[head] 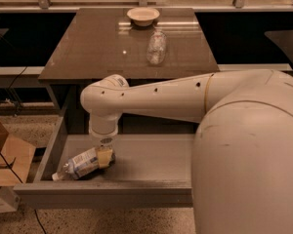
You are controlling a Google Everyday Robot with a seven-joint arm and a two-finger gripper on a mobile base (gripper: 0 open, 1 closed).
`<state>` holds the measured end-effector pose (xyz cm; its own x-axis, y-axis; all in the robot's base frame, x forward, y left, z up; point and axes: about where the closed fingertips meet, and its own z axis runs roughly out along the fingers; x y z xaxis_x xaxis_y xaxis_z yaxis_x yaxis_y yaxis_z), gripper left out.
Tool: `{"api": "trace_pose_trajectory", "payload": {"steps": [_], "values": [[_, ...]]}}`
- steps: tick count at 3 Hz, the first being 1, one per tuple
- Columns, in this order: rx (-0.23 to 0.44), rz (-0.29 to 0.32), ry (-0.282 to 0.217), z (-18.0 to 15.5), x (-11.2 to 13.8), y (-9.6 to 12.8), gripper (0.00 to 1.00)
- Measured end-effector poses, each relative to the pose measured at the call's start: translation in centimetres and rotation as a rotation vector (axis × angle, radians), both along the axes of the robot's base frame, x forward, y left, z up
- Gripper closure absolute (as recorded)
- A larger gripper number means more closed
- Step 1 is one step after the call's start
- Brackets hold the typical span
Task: Pick blue plastic bottle from top drawer and place on counter
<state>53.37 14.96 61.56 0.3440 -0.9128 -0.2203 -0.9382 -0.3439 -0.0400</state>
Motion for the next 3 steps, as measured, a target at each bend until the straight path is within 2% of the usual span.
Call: {"api": "trace_pose_trajectory", "payload": {"steps": [1, 2, 3], "values": [[0.048, -0.042, -0.014, 1.6, -1.5, -0.9, 0.88], [0.129, -0.107, -0.014, 3.7, -3.3, -2.9, 1.0], [0.162, -0.199, -0.003, 6.2, -4.7, -6.6, 1.0]]}}
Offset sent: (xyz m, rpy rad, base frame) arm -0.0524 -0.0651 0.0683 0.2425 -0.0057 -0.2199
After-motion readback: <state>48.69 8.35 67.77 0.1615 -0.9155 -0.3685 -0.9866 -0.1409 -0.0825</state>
